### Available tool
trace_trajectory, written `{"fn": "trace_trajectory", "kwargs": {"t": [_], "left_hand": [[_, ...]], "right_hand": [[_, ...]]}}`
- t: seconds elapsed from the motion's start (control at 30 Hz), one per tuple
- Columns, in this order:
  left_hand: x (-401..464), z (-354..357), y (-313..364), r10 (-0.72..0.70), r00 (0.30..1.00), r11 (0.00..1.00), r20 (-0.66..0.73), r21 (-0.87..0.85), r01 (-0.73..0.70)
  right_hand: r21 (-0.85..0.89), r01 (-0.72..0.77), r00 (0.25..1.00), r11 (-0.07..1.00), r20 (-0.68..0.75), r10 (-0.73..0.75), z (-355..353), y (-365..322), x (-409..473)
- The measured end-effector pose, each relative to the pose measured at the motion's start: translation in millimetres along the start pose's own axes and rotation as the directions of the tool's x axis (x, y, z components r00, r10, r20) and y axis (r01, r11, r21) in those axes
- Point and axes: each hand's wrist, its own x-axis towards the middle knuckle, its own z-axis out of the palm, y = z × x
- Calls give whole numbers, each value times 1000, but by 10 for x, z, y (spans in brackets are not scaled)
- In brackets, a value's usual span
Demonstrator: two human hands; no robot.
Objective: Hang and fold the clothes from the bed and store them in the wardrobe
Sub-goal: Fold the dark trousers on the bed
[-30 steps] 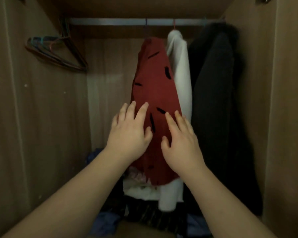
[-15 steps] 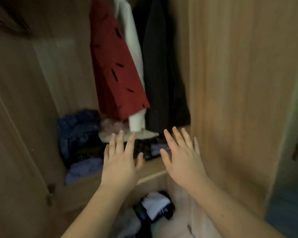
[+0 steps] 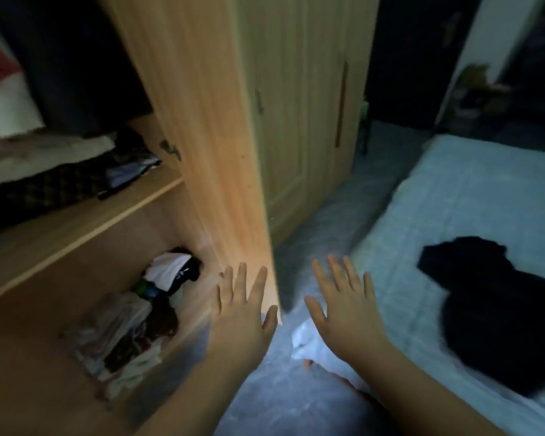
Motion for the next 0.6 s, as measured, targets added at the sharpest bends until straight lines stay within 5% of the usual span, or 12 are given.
{"fn": "trace_trajectory", "kwargs": {"t": [0.37, 0.6], "left_hand": [[593, 776, 3427, 395, 918, 904, 38, -195, -381], [787, 1380, 4437, 447, 881, 885, 155, -222, -410]], "right_hand": [[-28, -412, 910, 911, -73, 409, -747, 3087, -1191], [-16, -560, 829, 828, -1, 560, -726, 4297, -1457]]}}
